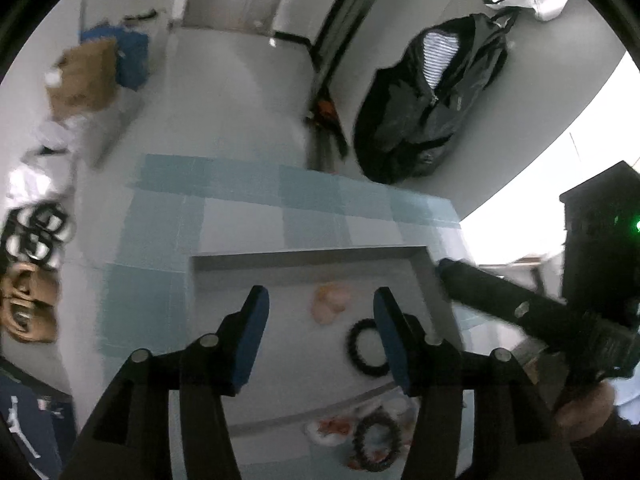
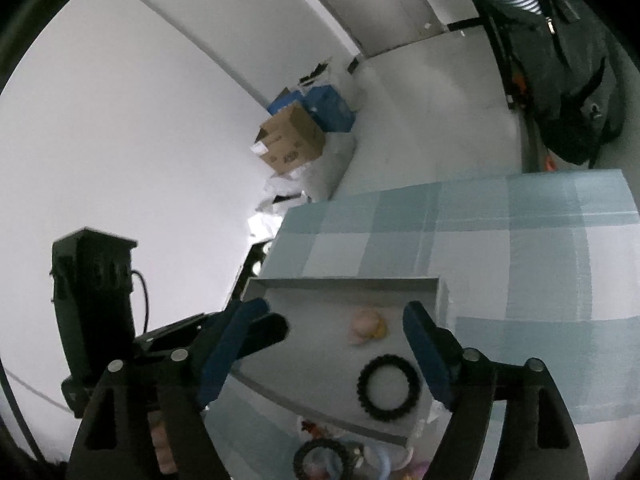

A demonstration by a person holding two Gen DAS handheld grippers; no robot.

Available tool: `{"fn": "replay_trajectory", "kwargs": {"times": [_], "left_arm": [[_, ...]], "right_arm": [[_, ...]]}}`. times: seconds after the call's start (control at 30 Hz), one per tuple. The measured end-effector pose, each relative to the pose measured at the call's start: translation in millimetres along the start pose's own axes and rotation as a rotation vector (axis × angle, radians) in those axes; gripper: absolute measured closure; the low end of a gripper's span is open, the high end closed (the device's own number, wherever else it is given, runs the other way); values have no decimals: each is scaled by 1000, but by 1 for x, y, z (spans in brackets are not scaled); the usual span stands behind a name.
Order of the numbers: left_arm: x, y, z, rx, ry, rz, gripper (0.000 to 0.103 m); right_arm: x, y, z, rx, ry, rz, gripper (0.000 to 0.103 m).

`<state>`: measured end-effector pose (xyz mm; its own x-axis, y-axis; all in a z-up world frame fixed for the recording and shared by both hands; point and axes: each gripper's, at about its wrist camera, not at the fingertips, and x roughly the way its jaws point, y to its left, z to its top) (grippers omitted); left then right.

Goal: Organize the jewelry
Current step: 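Carry both items into the grey box and open both grippers, then withdraw both grippers from the box back over the jewelry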

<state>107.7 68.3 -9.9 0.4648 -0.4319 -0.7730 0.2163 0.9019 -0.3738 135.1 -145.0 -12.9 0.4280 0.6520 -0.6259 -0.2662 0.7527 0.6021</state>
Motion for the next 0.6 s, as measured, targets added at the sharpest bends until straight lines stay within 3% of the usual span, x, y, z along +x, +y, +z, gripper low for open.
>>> {"fn": "replay_trajectory", "kwargs": {"times": [0.17, 0.23, 0.3, 0.5, 0.6], "left_arm": [[-22, 4, -11, -17, -80, 55, 52], [-24, 3, -15, -20, -98, 97, 40], [-28, 2, -20, -10, -128, 179, 37], [-40, -2, -33, -21, -184, 203, 36], [-38, -9, -40, -9, -157, 205, 34]], "right_arm": [[-25, 4, -3, -35, -50, -2, 13], [-36, 6, -5, -52, -74, 1, 9], [-45, 7, -8, -64, -96, -13, 5], [-71, 4, -18, -69, -145, -29, 0], [-79, 6, -24, -116, -147, -72, 0]]}}
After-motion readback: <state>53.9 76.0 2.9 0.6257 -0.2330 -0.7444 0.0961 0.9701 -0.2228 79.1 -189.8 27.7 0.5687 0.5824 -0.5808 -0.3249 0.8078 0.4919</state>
